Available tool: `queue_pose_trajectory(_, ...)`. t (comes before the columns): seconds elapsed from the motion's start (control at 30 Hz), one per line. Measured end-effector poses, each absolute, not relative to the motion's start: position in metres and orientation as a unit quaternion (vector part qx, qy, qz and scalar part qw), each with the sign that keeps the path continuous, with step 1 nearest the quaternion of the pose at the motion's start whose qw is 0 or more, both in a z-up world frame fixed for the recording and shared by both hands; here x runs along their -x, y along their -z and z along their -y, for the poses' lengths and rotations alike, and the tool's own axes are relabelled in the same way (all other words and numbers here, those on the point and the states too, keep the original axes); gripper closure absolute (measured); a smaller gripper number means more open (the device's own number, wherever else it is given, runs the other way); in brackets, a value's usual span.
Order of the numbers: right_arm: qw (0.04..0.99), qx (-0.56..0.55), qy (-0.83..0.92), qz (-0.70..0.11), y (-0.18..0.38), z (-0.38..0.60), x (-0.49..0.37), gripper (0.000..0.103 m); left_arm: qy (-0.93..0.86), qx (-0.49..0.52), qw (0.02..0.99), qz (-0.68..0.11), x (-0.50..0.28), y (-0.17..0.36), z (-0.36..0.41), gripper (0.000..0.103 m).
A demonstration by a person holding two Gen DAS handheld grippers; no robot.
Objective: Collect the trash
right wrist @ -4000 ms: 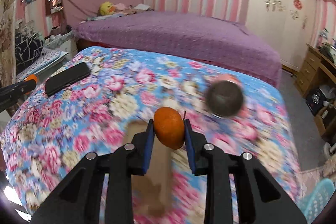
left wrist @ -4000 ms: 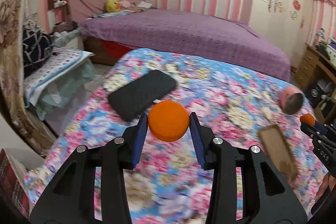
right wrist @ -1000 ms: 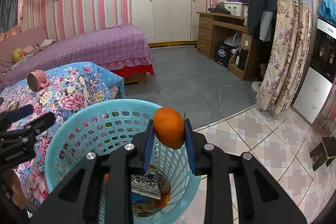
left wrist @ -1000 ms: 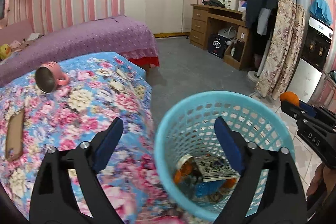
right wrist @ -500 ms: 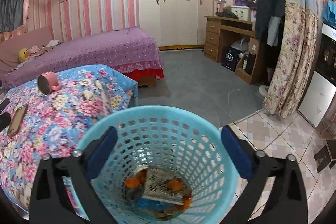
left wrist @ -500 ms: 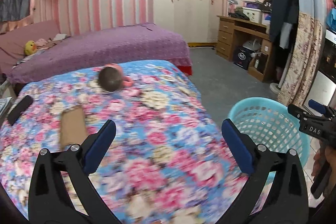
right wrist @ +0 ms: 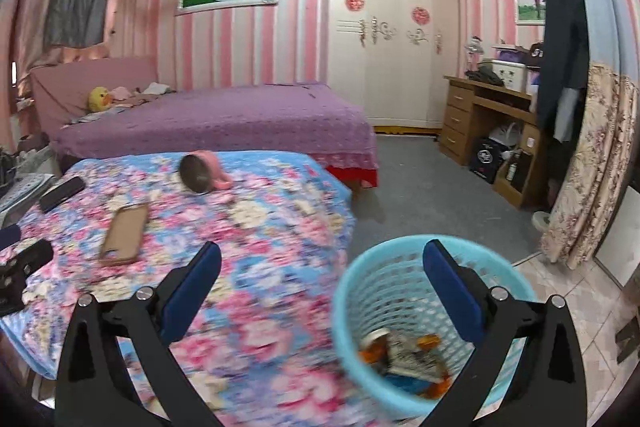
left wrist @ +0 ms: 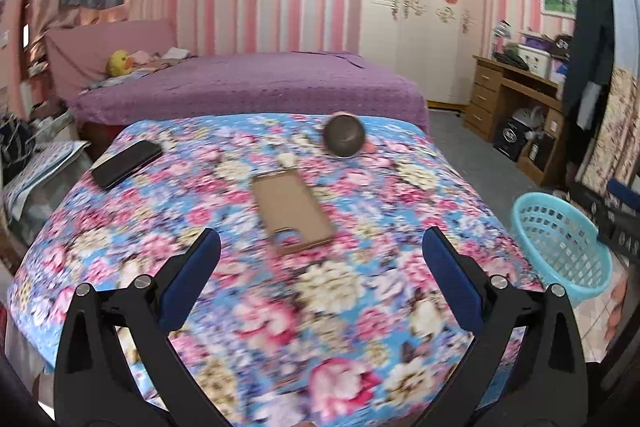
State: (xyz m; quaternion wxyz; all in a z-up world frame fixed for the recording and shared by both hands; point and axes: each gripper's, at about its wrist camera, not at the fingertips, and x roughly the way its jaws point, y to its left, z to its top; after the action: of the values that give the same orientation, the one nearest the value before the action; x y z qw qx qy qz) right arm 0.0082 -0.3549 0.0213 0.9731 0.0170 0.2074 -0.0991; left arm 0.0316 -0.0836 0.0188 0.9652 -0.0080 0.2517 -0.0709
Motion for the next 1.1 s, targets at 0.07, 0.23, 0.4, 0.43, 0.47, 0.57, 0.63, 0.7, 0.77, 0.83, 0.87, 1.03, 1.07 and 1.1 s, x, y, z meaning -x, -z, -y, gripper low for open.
queue_pose_trajectory(0.07, 0.974, -0.017, 0.090, -0.209, -0.017, 0.337, -0.004, 0.005, 0.063, 0.018, 0.966, -0.251, -0.025, -0.015, 0.070, 0.005)
queue_pose_trajectory(0.23, 0.977, 0.000, 0.066, -0.202, -0.010, 0.295, 0.003, 0.005, 0.043, -0.001, 0.972, -0.233, -0.009, -0.007, 0.055, 0.005)
queue_pose_trajectory(0.4, 0.977, -0.004, 0.053, -0.206, -0.002, 0.278, 0.003, 0.005, 0.042, -0.013, 0.975, -0.216, -0.005, -0.006, 0.046, 0.005)
queue_pose_trajectory(0.43, 0.977, 0.000, 0.053, -0.206, -0.001, 0.275, 0.002, 0.005, 0.040, -0.009, 0.976, -0.215, -0.007, -0.005, 0.043, 0.005)
queue_pose_trajectory(0.47, 0.977, 0.006, 0.052, -0.206, 0.001, 0.272, 0.002, 0.005, 0.040, -0.007, 0.976, -0.215, -0.008, -0.004, 0.041, 0.005)
queue_pose_trajectory(0.57, 0.978, 0.023, 0.055, -0.198, 0.001, 0.265, 0.003, 0.005, 0.039, 0.002, 0.975, -0.219, -0.013, -0.004, 0.037, 0.005)
queue_pose_trajectory(0.63, 0.980, 0.032, 0.056, -0.190, 0.001, 0.262, 0.003, 0.005, 0.041, 0.009, 0.975, -0.219, -0.014, -0.005, 0.035, 0.005)
queue_pose_trajectory(0.7, 0.981, 0.036, 0.057, -0.184, -0.001, 0.260, 0.003, 0.005, 0.043, 0.013, 0.974, -0.220, -0.016, -0.005, 0.034, 0.005)
queue_pose_trajectory(0.77, 0.981, 0.043, 0.059, -0.182, -0.001, 0.257, 0.002, 0.005, 0.046, 0.016, 0.973, -0.225, -0.019, -0.004, 0.033, 0.005)
queue_pose_trajectory(0.83, 0.981, 0.049, 0.058, -0.178, -0.002, 0.254, 0.002, 0.005, 0.047, 0.014, 0.972, -0.228, -0.020, -0.002, 0.034, 0.005)
queue_pose_trajectory(0.87, 0.981, 0.050, 0.057, -0.177, -0.002, 0.252, 0.001, 0.005, 0.047, 0.013, 0.973, -0.227, -0.020, -0.002, 0.035, 0.005)
queue_pose_trajectory(1.03, 0.981, 0.051, 0.052, -0.181, -0.001, 0.249, -0.002, 0.005, 0.048, 0.013, 0.973, -0.225, -0.020, -0.003, 0.034, 0.005)
queue_pose_trajectory(1.07, 0.981, 0.051, 0.052, -0.181, -0.002, 0.249, -0.002, 0.005, 0.047, 0.013, 0.973, -0.225, -0.020, -0.003, 0.034, 0.005)
queue_pose_trajectory(1.1, 0.981, 0.053, 0.052, -0.180, -0.001, 0.249, -0.002, 0.005, 0.046, 0.015, 0.973, -0.225, -0.020, -0.003, 0.034, 0.005)
